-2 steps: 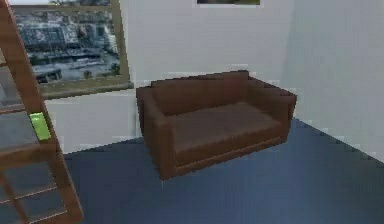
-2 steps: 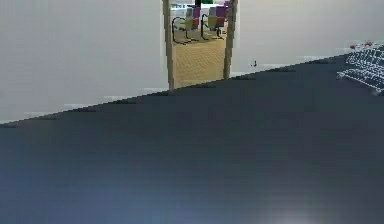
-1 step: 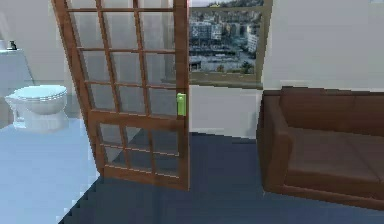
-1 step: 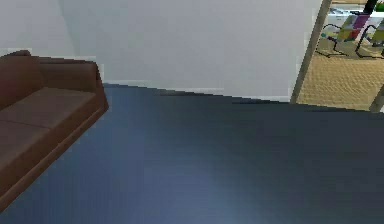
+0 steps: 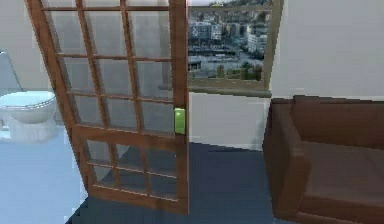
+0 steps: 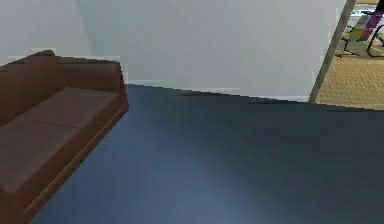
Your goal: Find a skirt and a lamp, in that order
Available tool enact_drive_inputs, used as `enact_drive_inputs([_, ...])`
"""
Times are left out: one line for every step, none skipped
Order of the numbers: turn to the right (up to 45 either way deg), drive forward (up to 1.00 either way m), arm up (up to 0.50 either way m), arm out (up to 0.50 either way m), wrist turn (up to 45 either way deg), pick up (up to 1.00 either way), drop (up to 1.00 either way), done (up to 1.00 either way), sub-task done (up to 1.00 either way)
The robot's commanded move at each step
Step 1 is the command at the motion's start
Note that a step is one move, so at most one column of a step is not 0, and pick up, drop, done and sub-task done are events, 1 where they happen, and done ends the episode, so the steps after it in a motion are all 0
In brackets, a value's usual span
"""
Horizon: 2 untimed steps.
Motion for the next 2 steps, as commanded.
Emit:
enact_drive_inputs([-45.0,0.00,0.00,0.00,0.0,0.00,0.00,0.00,0.00])
enact_drive_inputs([-30.0,0.00,0.00,0.00,0.0,0.00,0.00,0.00,0.00])
